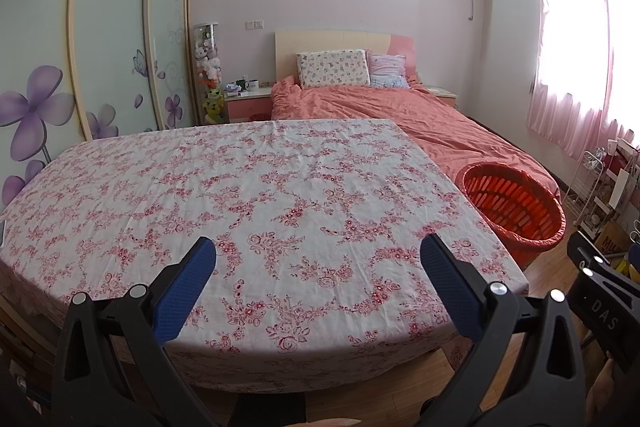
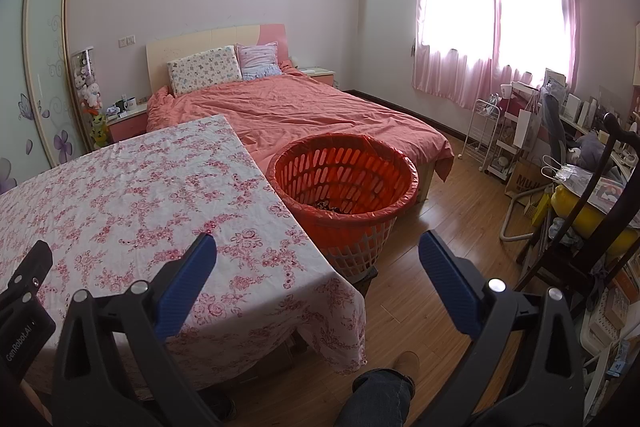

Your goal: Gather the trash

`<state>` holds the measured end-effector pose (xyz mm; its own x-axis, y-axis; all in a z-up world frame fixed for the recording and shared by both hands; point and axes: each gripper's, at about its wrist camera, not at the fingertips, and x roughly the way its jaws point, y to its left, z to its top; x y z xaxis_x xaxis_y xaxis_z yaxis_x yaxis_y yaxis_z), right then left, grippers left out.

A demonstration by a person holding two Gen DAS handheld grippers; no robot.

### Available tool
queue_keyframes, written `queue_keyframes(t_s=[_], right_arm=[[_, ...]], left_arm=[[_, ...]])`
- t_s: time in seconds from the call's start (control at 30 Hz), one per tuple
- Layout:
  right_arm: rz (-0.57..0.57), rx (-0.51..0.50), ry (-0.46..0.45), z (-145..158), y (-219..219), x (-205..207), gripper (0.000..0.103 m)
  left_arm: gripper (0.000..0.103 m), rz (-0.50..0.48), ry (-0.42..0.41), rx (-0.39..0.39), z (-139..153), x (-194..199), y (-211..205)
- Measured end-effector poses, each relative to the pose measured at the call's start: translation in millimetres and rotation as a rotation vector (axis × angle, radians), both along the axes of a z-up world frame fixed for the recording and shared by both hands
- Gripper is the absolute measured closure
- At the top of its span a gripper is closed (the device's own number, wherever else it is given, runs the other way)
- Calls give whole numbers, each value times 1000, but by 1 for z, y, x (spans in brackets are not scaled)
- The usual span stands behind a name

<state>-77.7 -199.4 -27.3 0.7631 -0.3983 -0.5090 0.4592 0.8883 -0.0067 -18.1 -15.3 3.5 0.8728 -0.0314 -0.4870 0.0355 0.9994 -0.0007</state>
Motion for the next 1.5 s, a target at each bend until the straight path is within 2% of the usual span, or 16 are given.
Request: queue_keyframes(t_s=[1.5], right_arm=[[1, 3, 3, 1, -1, 1, 4]], left_arm=[[2, 0, 12, 2, 0, 3, 5]])
